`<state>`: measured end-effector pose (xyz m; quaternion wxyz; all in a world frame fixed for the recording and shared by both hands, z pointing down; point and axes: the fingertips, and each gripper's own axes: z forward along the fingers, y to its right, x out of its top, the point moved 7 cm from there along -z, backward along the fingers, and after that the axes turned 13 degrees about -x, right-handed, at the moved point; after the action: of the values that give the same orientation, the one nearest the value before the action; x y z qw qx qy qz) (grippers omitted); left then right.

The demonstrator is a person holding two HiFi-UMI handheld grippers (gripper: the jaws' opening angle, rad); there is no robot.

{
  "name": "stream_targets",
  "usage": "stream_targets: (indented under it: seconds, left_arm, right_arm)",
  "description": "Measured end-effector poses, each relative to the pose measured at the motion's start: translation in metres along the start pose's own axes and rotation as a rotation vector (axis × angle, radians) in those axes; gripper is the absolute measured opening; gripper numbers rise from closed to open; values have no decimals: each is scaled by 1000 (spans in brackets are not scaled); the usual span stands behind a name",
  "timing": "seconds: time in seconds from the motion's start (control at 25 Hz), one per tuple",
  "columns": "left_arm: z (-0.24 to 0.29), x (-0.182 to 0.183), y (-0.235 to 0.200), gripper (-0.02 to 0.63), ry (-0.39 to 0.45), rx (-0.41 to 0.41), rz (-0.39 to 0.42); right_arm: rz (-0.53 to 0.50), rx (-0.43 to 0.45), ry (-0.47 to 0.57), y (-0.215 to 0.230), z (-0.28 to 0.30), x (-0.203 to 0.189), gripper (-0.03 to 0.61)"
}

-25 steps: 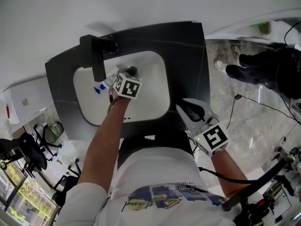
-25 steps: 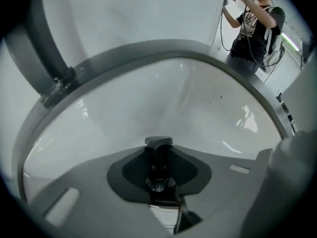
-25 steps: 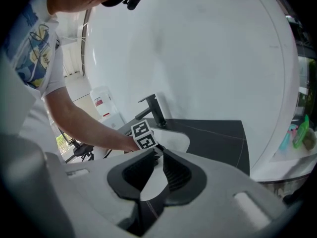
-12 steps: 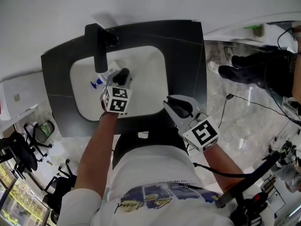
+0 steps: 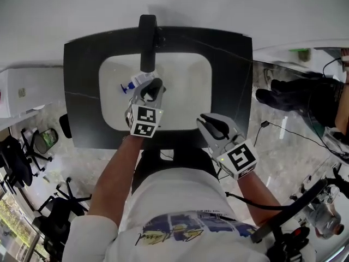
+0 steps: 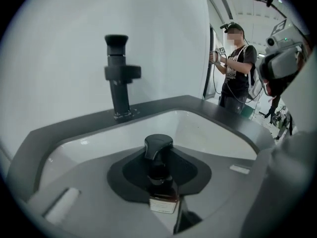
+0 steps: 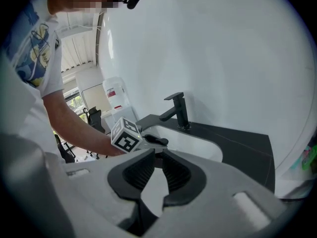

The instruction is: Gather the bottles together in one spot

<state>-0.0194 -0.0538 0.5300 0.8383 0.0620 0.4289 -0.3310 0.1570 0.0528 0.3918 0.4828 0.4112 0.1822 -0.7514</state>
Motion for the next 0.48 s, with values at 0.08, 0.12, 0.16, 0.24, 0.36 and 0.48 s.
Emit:
stream_targets:
  seconds: [0.08,0.12,0.16,0.24,0.36,0.48]
  left_arm:
    - [-18,4,-5,95,30,25,-13]
    - [-26,7,-7,95,44,35,-18]
    - [-33,10,-10,95,57,43,-21]
    - [-51,17,-21,95,75,74,-20]
    - [-73,26,-43,95,92,156,-29]
    - [-83,40,-57,95,140,204,-58]
  right_arm:
    - [-5,10,0,-10,3,3,51]
    - [-7,10,0,-15,3,5,51]
    - [-7,6,2,-19,3,7,51]
    - [-4,5,15,-27,6,9,51]
    - [-1,25,18,-34,11,8,51]
    - [-2,5,10,-36,2,9,51]
